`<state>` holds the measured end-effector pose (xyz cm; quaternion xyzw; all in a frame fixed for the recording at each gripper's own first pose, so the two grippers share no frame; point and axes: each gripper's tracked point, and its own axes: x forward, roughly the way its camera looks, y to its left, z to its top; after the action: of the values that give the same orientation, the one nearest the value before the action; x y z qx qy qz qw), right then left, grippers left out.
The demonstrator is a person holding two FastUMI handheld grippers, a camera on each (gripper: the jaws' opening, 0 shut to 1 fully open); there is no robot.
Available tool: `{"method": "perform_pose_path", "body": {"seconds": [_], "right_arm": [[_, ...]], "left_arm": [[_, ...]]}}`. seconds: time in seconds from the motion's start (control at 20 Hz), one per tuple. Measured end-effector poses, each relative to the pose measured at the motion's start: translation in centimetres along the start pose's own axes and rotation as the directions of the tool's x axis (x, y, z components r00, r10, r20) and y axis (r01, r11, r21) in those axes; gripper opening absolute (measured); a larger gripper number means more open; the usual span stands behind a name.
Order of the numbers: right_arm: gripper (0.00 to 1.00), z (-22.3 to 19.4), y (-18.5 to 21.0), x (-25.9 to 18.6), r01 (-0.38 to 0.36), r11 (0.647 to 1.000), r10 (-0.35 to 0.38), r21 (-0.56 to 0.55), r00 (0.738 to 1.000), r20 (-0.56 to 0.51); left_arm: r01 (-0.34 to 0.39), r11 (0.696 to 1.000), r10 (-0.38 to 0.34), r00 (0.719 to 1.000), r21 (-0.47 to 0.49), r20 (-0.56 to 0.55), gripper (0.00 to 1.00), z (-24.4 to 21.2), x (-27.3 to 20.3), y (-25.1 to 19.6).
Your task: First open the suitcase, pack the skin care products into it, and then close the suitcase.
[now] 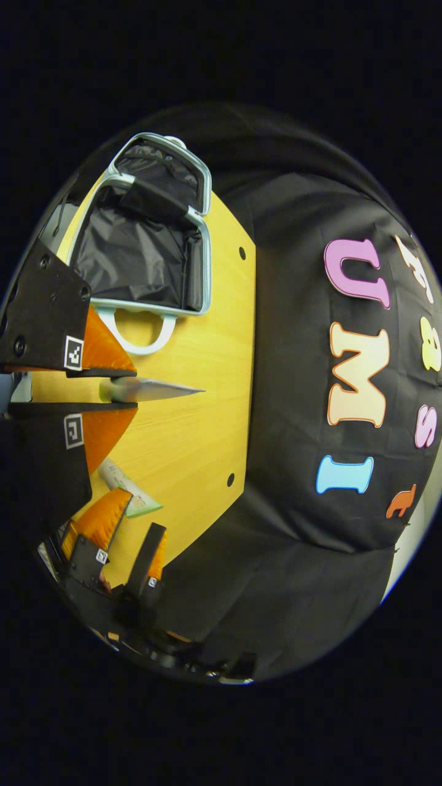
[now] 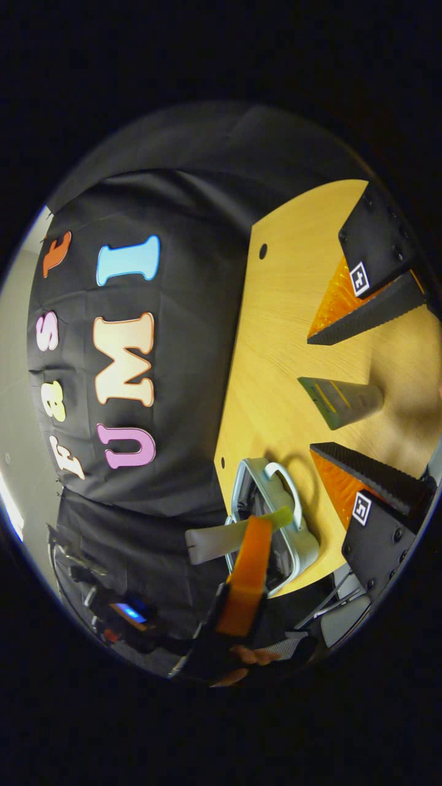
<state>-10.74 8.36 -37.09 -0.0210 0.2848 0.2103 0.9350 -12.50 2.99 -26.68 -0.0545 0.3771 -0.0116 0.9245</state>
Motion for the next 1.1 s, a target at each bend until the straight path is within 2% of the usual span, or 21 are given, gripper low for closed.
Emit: {"method": "perform_pose_path", "body": {"seconds": [0.25, 0.45, 0.6, 0.7, 0.8, 0.9, 1.1], "right_arm": [[0.99, -4.6, -0.2, 2.5, 0.016, 1.000, -0.018, -0.025, 0.997, -0.080], [0.98, -6.0, -0.2, 3.5, 0.022, 1.000, -0.024, -0.019, 0.992, -0.125], [0.43, -6.2, -0.9, 3.6, 0.058, 0.998, -0.060, -0.022, 0.989, -0.137], [0.30, -6.3, 0.1, 3.4, 0.001, 1.000, 0.002, 0.020, 0.985, -0.170], [0.24, -6.5, 0.8, 3.6, -0.051, 0.998, 0.056, 0.029, 0.976, -0.211], [0.17, -5.9, 0.9, 3.6, -0.064, 0.997, 0.072, 0.044, 0.972, -0.225], [0.17, -3.6, 2.9, 3.1, -0.085, 0.993, 0.104, 0.085, 0.965, -0.240]], "left_arm": [[-0.076, 0.997, 0.076, 0.997, 0.000, -0.011, 0.11, -0.2, -2.2, 2.7], [-0.119, 0.993, 0.119, 0.993, -0.021, -0.017, 0.11, -0.2, -3.8, 4.2], [-0.159, 0.987, 0.159, 0.987, -0.019, -0.026, 0.11, -0.5, -4.9, 5.6], [-0.191, 0.981, 0.189, 0.981, -0.026, -0.040, 0.11, -0.5, -5.5, 6.9], [-0.216, 0.976, 0.215, 0.975, -0.020, -0.054, 0.11, -0.7, -5.9, 8.5], [-0.242, 0.970, 0.240, 0.966, -0.012, -0.092, 0.11, -1.5, -6.1, 10.6], [-0.238, 0.971, 0.238, 0.957, 0.024, -0.167, 0.11, -3.0, -5.5, 14.3]]}}
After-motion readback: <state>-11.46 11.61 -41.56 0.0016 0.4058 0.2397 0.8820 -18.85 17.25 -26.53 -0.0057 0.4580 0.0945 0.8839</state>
